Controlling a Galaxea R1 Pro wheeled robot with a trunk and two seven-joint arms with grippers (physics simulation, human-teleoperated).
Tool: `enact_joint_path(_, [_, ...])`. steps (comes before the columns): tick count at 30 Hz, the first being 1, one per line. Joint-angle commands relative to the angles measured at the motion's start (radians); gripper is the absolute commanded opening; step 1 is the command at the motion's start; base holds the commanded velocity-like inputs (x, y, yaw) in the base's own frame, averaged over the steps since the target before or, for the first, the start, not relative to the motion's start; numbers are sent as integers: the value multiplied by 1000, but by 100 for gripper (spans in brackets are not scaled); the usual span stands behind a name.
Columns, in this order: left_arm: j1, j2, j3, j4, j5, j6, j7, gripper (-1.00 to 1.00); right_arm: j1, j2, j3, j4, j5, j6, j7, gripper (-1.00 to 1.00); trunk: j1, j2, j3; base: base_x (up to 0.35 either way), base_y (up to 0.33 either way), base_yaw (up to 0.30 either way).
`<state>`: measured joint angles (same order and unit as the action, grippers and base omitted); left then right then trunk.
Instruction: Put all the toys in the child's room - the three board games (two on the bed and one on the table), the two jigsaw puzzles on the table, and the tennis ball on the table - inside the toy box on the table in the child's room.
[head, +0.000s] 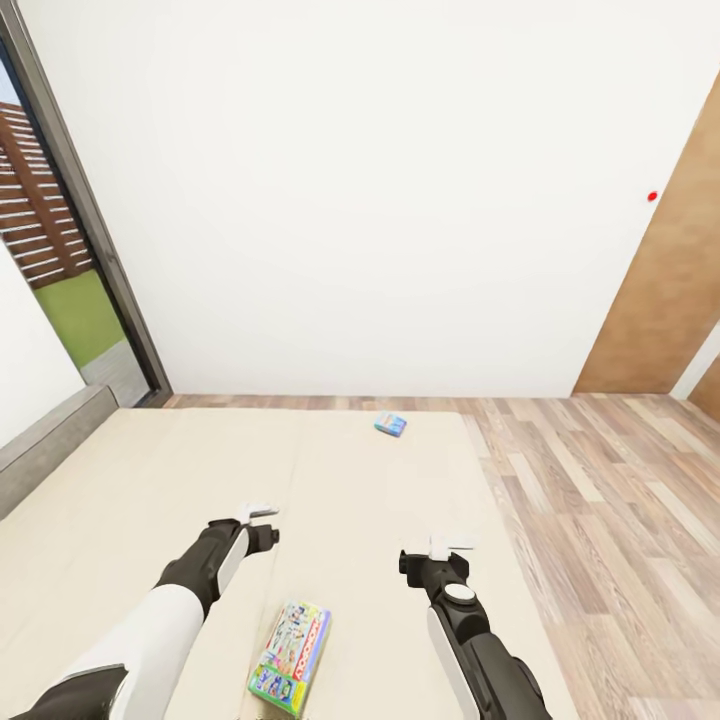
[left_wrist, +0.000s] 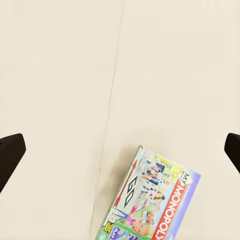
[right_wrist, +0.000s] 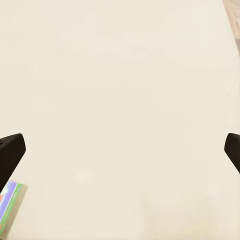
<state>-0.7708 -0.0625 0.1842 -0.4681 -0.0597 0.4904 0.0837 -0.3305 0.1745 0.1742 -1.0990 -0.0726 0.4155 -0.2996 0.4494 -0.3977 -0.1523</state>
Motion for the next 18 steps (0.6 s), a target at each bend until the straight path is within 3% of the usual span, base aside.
enact_joint_path(1, [-1, -1, 6, -3, -6, 6, -1, 100, -1, 0, 2, -3, -8, 6, -8, 100, 1, -2, -4, 0, 0, 65])
enact_joint_path(7, [-1, -1, 6, -5, -5, 5, -2, 100, -1, 0, 4, -11, -9, 11, -7, 100, 1, -2, -13, 0, 0, 67])
enact_joint_path(12, [-1, 0, 6, -6, -5, 6, -2, 100, 0, 0, 5, -84, -20, 87, -4, 100, 1, -2, -21, 0, 0, 69])
enact_joint_path(16, [-1, -2, 7, -7, -3, 6, -3, 100, 11, 0, 6, -256, -72, 229, 0, 100, 1, -2, -28, 0, 0, 70])
enact_joint_path(18, [-1, -3, 7, -7, -2, 7, -4, 100, 39, 0, 3, -376, -144, 327, 13, 100, 1, -2, -31, 0, 0, 70])
